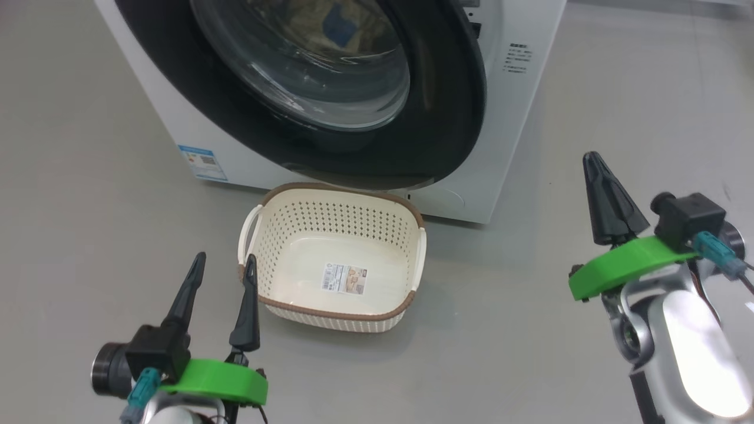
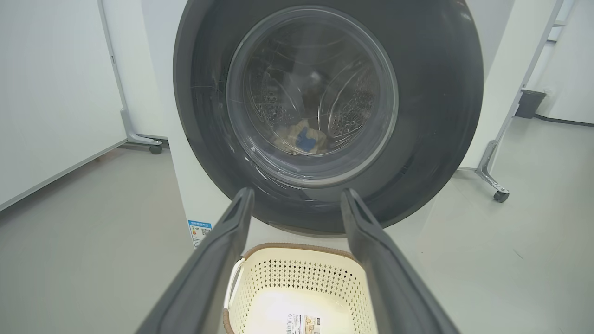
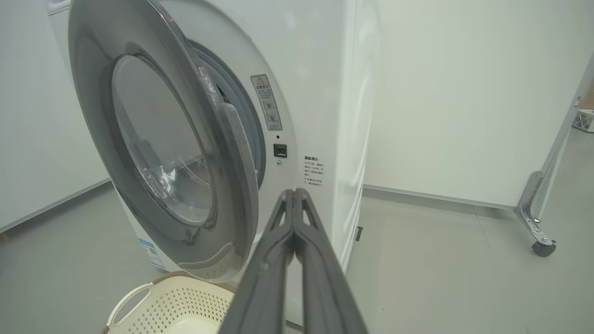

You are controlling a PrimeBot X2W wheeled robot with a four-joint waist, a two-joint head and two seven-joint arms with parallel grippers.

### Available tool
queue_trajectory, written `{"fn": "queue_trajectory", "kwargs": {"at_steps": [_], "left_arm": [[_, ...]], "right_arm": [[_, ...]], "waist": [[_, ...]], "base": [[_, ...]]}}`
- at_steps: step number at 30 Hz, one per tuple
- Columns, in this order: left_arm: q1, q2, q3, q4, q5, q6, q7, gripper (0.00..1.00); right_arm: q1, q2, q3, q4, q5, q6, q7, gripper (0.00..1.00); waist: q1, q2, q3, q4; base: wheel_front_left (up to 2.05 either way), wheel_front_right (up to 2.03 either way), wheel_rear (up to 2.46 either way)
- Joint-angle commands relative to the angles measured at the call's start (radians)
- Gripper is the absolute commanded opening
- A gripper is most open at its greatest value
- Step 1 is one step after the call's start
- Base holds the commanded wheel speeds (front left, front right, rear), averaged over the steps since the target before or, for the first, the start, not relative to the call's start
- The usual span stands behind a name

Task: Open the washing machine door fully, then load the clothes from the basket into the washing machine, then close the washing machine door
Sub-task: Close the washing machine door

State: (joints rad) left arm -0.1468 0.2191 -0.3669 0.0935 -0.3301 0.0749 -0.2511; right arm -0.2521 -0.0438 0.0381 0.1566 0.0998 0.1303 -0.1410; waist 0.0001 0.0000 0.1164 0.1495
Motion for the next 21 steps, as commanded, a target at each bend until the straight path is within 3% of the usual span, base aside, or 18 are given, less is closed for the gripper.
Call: {"fn": "queue_trajectory", "kwargs": {"at_steps": [1,9,21], "left_arm": [[-0.052,0.008,0.031,-0.023,0.011,-0.007,-0.011,1.0],[-0.074,-0.019,0.029,-0.002,0.025,-0.029,-0.011,1.0],[-0.09,-0.062,0.038,0.014,0.048,-0.06,-0.011,1.0]], "right_arm": [[-0.073,-0.007,0.038,-0.016,0.0,0.0,-0.012,0.0],[-0.238,-0.008,0.132,0.14,0.024,0.0,-0.039,0.0],[-0.422,-0.019,0.15,0.404,0.039,0.0,-0.084,0.0]], "waist": [[-0.0001,0.0,0.0,0.033],[-0.0001,0.0,0.007,0.112],[-0.0001,0.0,0.017,0.17]], "base": [[0.0,0.0,0.0],[0.0,0.0,0.0],[0.0,0.0,0.0]]}}
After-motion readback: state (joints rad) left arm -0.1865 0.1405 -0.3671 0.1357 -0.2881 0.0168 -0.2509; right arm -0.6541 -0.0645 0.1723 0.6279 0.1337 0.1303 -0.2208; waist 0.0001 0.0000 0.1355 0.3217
